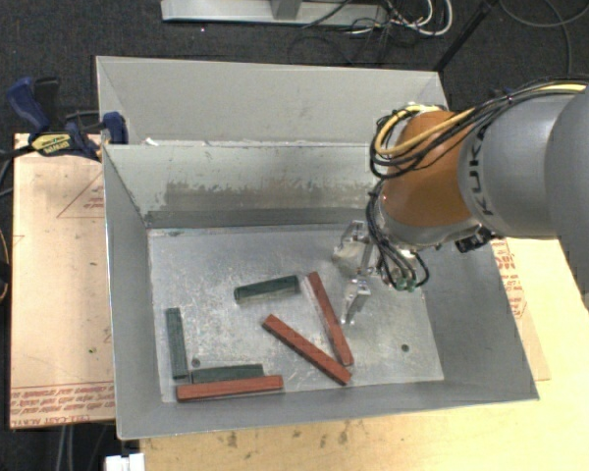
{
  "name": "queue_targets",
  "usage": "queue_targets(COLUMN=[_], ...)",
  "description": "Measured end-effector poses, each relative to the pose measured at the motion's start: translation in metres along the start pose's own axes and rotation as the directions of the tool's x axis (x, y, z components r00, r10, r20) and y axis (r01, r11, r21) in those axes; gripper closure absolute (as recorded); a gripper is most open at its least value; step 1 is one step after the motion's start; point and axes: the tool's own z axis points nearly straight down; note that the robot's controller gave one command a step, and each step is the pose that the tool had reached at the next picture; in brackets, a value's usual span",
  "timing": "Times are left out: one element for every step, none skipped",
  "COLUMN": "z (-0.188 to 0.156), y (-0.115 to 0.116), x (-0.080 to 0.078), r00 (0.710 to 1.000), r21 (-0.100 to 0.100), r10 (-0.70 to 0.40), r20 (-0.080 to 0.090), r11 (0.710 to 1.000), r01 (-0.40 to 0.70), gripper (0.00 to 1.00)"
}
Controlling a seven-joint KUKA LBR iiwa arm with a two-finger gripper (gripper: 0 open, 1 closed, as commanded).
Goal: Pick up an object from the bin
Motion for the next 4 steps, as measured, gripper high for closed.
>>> queue_targets(z=[0.001,0.006,0.009,0.009], y=[0.036,0.098,0.098,0.098], x=[-0.014,0.002,0.006,0.006], r00=[0.998,0.999,0.999,0.999], r21=[-0.008,-0.007,-0.007,-0.007], r10=[0.055,-0.032,-0.034,-0.034], r20=[0.000,0.022,0.008,0.009], r11=[0.998,0.999,0.999,0.999], r01=[-0.055,0.033,0.034,0.035], gripper=[0.00,1.00,0.00,0.00])
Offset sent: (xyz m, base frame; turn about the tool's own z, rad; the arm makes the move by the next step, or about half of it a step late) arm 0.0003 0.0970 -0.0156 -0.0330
